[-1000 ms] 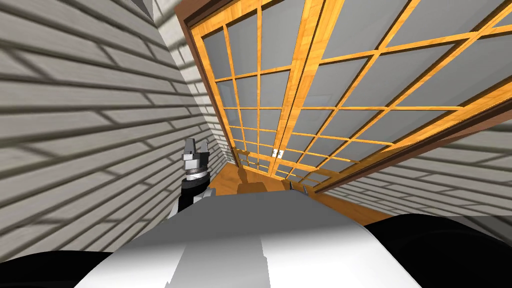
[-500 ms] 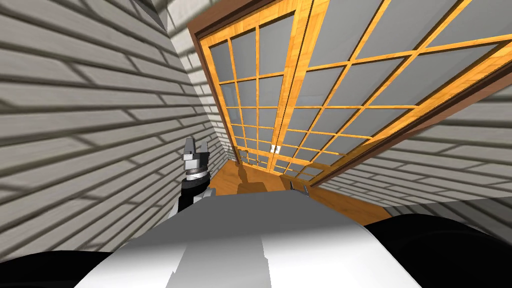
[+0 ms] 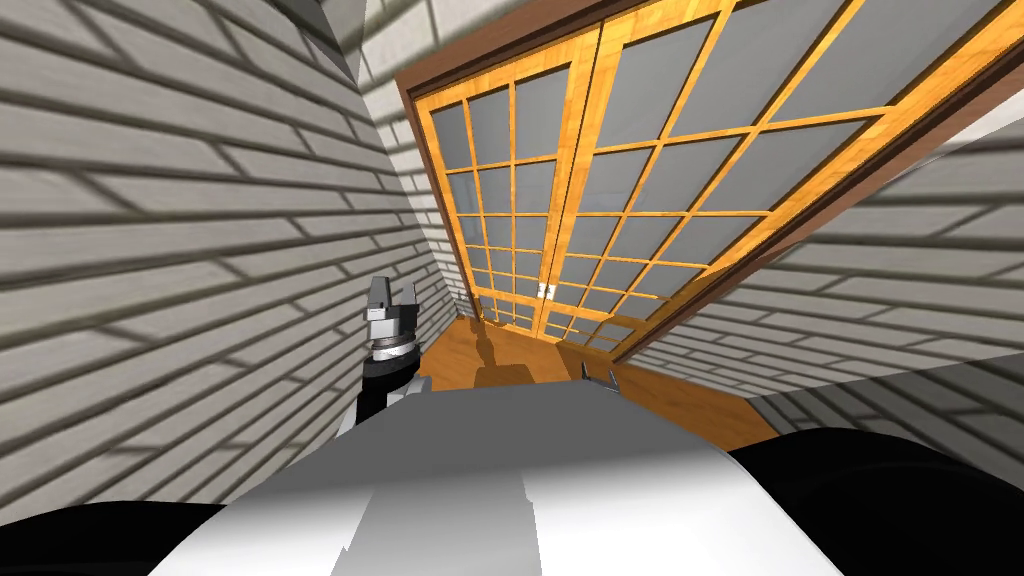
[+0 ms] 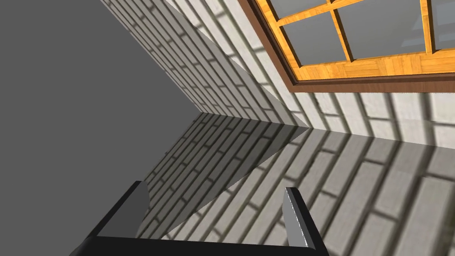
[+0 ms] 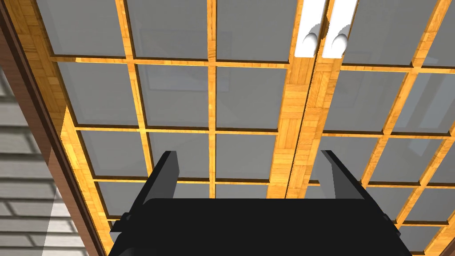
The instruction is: Push the door open
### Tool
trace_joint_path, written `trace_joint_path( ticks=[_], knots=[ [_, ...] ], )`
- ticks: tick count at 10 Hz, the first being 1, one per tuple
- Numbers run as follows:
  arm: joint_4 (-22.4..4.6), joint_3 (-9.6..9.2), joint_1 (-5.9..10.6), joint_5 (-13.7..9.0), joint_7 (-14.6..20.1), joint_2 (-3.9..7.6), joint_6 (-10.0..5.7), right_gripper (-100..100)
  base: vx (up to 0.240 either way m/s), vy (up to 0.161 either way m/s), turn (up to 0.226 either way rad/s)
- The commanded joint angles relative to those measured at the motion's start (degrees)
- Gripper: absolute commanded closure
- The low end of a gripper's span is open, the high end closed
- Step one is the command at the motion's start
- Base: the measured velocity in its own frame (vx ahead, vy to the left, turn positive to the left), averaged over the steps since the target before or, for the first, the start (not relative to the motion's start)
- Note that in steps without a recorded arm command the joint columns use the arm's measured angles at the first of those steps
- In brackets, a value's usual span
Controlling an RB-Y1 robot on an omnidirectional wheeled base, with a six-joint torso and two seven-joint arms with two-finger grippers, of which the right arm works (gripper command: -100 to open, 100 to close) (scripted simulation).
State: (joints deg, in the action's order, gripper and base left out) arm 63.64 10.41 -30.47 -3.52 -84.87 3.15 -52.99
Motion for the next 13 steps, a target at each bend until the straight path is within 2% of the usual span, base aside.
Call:
trace_joint_path(
  ticks=[1, 6, 13],
  knots=[
    [-0.46, 0.10, 0.41, -0.14, -0.08, 0.44, 0.04, -100, -0.227, -0.023, 0.003],
    [-1.56, 0.34, 1.48, -0.51, -0.35, 1.55, 0.24, -100, -0.185, -0.007, 0.003],
    [-4.45, 0.95, 4.33, -1.47, -1.08, 3.36, 0.76, -100, -0.220, 0.000, 0.004]
  ],
)
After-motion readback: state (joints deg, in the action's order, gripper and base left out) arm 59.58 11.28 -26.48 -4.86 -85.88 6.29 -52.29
